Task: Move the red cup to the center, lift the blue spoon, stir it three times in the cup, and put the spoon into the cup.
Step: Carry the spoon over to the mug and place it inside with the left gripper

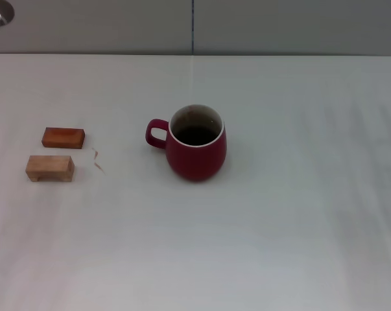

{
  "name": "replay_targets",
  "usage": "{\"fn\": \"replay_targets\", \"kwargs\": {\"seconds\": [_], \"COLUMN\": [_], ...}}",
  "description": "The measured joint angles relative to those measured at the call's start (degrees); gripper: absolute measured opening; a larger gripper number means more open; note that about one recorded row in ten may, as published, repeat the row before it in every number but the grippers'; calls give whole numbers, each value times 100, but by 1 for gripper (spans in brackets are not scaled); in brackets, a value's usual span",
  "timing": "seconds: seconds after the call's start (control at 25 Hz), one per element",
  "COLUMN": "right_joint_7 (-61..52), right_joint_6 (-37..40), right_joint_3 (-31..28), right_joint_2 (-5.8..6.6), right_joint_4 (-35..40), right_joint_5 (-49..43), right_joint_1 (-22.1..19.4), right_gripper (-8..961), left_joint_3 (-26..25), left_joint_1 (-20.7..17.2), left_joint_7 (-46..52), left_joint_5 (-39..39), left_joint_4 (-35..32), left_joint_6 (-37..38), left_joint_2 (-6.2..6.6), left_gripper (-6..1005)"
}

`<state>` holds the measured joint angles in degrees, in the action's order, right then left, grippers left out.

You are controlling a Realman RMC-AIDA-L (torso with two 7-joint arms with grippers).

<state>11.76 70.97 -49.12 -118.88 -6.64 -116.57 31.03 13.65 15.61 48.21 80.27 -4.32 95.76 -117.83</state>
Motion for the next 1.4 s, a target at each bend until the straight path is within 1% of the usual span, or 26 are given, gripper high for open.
{"fn": "replay_targets", "kwargs": {"seconds": [0.04,0.08,0.16,0.2,0.28,0.36,0.4,0.48,0.6,0.64,0.68,0.72,0.76,0.8,0.84,1.0,1.04,1.08,1.32,1.4], "right_joint_7": [0,-1,-2,0,0,0,1,1,1,1,2,1,1,1,2,2,2,2,2,3], "right_joint_6": [0,0,-2,-3,-3,-5,-5,-5,-5,-5,-6,-5,-5,-5,-6,-5,-5,-5,-5,-5], "right_joint_3": [0,2,6,8,8,8,8,8,8,8,9,8,8,9,8,8,8,8,9,6], "right_joint_2": [0,-1,-4,-9,-11,-12,-12,-12,-12,-12,-12,-10,-9,-9,-8,2,2,3,6,12], "right_joint_4": [0,1,2,3,3,5,5,6,19,23,24,24,24,24,24,23,23,26,48,49], "right_joint_5": [0,0,-1,-1,-1,-2,-3,-4,-6,-6,-7,-6,-7,-7,-7,-7,-7,-7,-7,-7], "right_joint_1": [0,0,0,0,0,0,0,0,0,0,0,0,0,0,0,0,0,0,-1,0], "right_gripper": [615,615,616,616,616,617,617,617,617,617,617,617,617,617,617,617,617,617,616,616], "left_joint_3": [0,28,72,147,180,244,313,347,466,466,483,523,523,616,616,942,942,1148,1359,1455], "left_joint_1": [0,29,52,91,107,148,182,192,247,247,261,294,294,322,322,335,335,331,335,357], "left_joint_7": [0,393,667,969,1068,1254,1406,1471,1936,1936,2057,2329,2329,2573,2573,2851,2851,2972,3140,3231], "left_joint_5": [0,0,1,1,1,1,1,1,0,0,0,0,0,-1,-1,-1,-1,-2,79,184], "left_joint_4": [0,-301,-544,-843,-959,-1203,-1431,-1525,-2215,-2215,-2363,-2713,-2713,-3158,-3158,-3916,-3916,-4357,-5224,-5683], "left_joint_6": [0,160,251,364,417,532,667,726,1086,1086,1150,1237,1237,1319,1319,1370,1370,1336,1205,1149], "left_joint_2": [0,3,5,9,11,12,16,19,23,23,23,23,23,23,23,17,17,16,2,-2], "left_gripper": [139,139,139,139,139,139,139,139,139,139,139,139,139,139,139,139,139,139,139,139]}}
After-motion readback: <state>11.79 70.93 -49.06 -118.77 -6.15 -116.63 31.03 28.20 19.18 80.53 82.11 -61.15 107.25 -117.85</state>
